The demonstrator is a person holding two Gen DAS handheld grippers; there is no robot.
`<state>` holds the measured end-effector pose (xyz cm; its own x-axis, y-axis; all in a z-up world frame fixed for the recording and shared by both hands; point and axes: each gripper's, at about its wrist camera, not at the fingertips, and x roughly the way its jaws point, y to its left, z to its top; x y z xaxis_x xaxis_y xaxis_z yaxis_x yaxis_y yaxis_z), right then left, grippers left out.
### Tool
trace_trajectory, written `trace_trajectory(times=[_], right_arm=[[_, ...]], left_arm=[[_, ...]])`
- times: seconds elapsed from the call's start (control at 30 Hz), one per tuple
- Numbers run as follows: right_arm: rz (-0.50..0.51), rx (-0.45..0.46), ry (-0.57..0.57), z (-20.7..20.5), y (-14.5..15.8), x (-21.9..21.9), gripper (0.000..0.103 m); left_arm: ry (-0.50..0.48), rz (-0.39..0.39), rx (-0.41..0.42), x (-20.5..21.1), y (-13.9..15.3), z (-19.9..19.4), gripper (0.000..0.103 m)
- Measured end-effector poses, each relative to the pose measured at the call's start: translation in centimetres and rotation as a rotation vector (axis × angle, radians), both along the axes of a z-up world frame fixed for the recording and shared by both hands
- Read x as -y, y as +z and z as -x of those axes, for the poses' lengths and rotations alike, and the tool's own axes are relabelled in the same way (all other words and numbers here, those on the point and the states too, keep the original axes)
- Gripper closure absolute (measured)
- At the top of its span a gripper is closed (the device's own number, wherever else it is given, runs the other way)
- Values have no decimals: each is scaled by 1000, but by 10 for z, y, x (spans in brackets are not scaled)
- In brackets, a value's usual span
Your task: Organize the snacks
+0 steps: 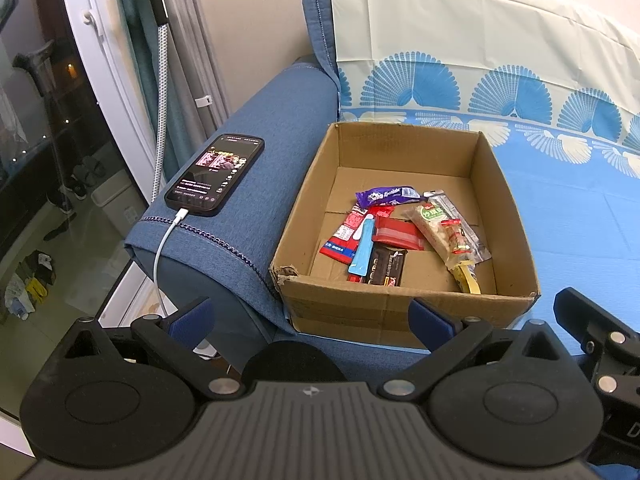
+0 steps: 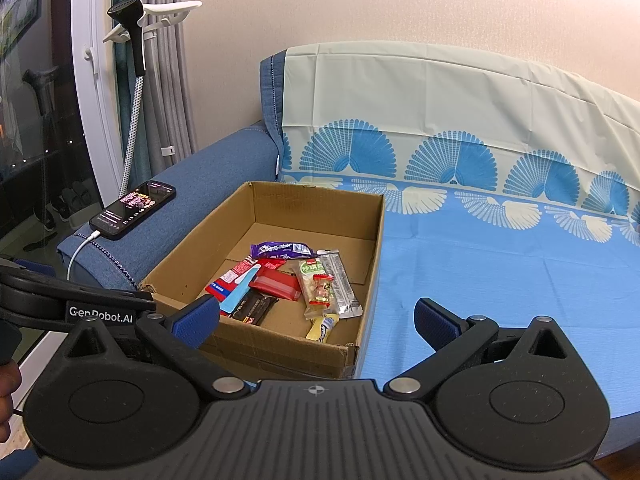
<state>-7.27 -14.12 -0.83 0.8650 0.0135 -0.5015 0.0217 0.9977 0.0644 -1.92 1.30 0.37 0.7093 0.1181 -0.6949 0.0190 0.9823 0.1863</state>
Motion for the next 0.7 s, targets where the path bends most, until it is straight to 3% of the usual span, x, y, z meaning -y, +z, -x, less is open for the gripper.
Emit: trace_trajectory(times=[0.7], right_arm=[[1, -1, 0, 0, 0, 0, 0]], left_arm=[[-4, -2, 4, 1, 1, 1, 0]])
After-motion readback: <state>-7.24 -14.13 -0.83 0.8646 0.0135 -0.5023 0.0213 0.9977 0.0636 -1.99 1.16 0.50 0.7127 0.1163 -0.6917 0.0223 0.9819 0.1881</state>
